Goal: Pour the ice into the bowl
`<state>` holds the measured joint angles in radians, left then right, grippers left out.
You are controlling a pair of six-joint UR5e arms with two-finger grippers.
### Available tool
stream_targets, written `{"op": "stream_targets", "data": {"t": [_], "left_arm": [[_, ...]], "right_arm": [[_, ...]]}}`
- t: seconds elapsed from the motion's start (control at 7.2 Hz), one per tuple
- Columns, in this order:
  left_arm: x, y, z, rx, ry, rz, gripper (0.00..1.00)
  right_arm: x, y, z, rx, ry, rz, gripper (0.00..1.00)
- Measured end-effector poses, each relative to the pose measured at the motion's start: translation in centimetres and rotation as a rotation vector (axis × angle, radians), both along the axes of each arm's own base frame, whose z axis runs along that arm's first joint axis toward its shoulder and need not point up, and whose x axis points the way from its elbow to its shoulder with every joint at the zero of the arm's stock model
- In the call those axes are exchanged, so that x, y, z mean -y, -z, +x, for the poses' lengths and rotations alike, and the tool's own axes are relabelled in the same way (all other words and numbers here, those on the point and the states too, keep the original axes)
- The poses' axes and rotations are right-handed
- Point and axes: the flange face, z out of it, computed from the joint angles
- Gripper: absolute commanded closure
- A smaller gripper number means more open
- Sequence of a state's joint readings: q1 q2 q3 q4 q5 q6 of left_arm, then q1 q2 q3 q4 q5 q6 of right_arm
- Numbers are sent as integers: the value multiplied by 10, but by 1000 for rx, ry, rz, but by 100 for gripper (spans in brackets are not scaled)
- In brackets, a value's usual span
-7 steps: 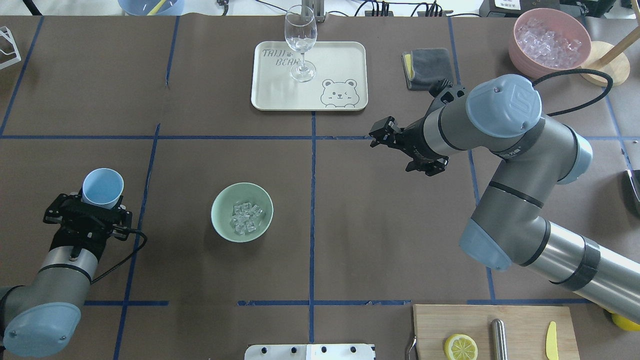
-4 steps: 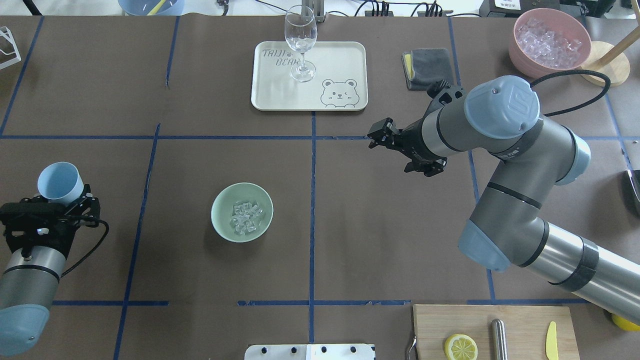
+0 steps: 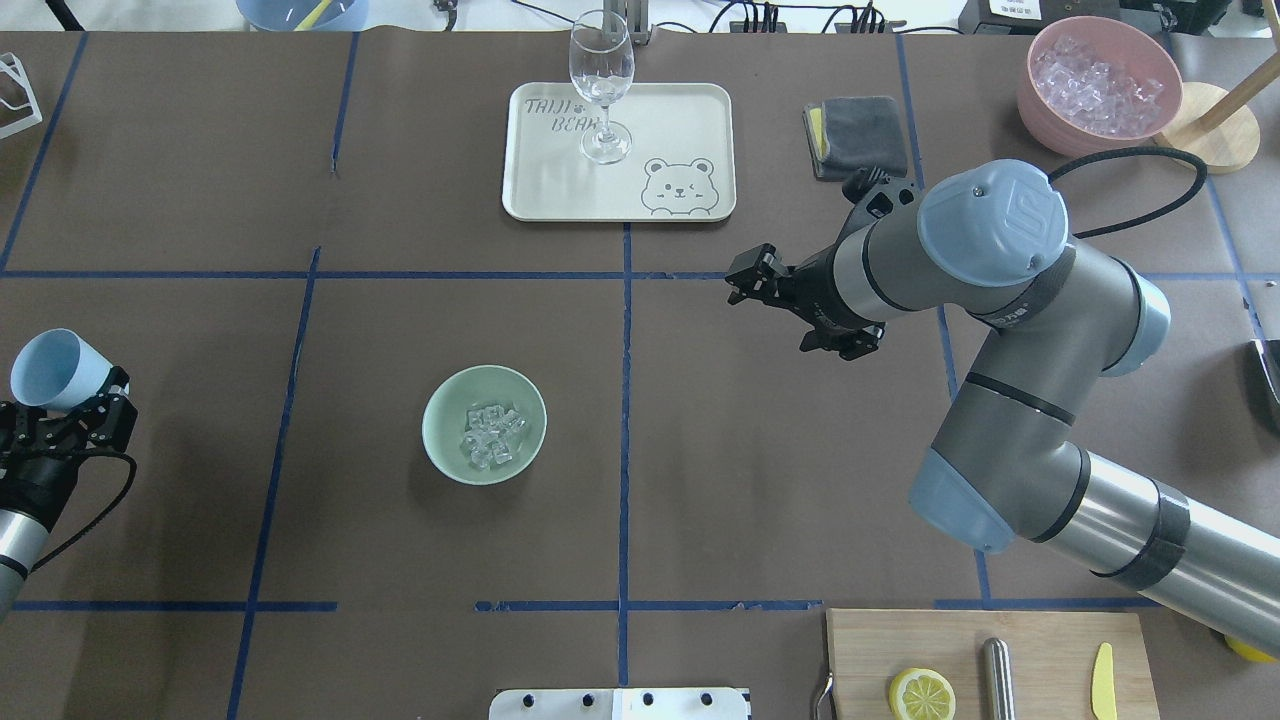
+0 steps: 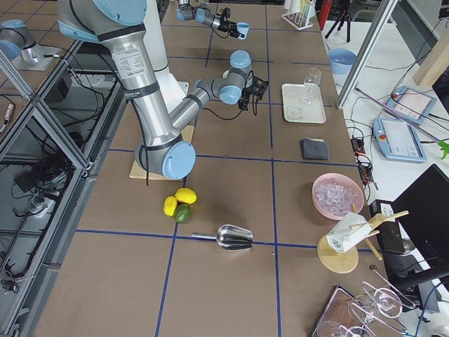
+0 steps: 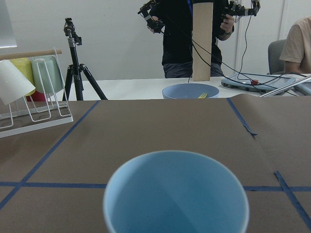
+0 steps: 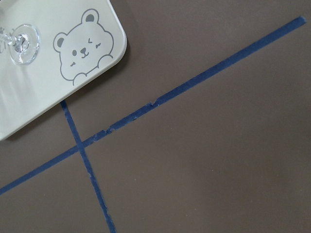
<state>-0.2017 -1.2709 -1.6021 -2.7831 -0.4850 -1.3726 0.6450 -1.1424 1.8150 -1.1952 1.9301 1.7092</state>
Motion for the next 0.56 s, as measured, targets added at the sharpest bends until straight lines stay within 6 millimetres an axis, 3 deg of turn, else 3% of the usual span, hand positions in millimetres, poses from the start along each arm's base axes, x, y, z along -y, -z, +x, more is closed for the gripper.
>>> {"op": "stream_targets", "data": {"t": [0.56], "left_arm": [[5,-23,23,17,9,16,100]], "right_arm": [[-8,0,-7,-1,12,3,0]]}}
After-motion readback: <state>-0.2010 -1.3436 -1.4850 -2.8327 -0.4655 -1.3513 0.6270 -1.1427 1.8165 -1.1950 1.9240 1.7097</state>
